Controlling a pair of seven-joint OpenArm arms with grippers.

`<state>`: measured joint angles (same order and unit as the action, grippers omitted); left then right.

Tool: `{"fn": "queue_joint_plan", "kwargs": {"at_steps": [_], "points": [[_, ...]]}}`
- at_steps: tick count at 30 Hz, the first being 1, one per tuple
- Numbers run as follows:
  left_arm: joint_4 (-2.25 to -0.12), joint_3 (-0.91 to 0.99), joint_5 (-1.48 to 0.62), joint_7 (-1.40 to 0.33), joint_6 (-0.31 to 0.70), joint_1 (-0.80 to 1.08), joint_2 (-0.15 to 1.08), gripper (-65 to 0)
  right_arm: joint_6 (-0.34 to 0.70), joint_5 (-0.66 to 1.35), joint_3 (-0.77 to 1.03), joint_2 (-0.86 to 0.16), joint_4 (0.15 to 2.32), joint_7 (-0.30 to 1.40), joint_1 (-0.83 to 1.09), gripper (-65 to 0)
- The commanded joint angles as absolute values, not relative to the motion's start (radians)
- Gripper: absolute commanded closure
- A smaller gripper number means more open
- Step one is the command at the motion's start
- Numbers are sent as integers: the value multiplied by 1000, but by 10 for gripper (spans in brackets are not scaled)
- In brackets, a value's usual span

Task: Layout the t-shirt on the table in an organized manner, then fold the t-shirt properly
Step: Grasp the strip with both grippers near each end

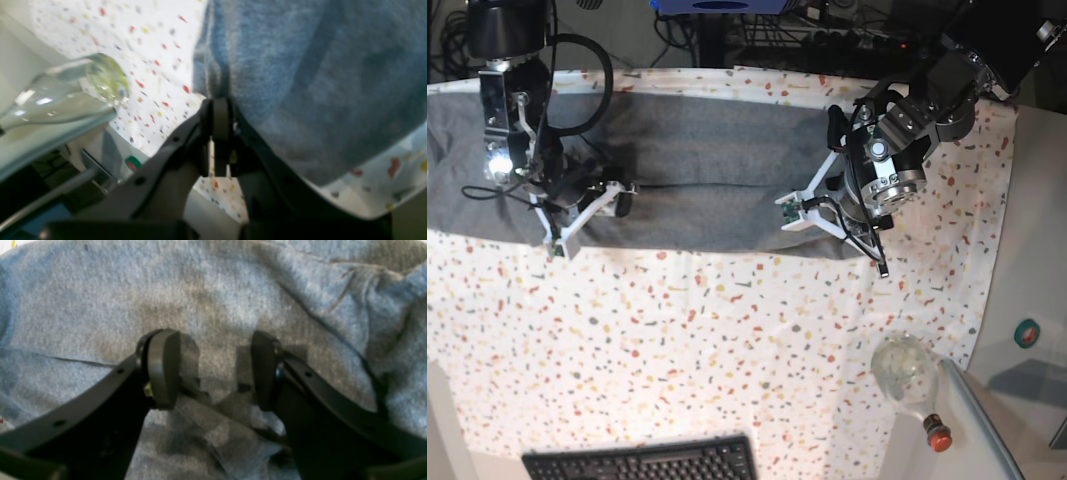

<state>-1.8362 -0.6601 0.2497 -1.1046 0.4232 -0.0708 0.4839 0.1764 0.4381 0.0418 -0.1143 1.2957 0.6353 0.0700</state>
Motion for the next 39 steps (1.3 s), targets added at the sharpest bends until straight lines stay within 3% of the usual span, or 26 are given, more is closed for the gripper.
{"fn": "queue_joint_plan", "kwargs": {"at_steps": [1,8,33,39], "points": [[-1868,-651,265,-1107,418,-77,498,0,173,427,44,-119,1299,656,67,-327],[-1937,-518,266,-1109,418,-27,553,0,170,427,47,-119,1299,656,67,-327],[-1936,-542,266,-1170,418,13,581,0,170,427,39,-117,1308,665,70,-327],[-1949,-538,266,-1170,418,36,654,-179,170,427,39,-117,1308,665,70,-327]]}}
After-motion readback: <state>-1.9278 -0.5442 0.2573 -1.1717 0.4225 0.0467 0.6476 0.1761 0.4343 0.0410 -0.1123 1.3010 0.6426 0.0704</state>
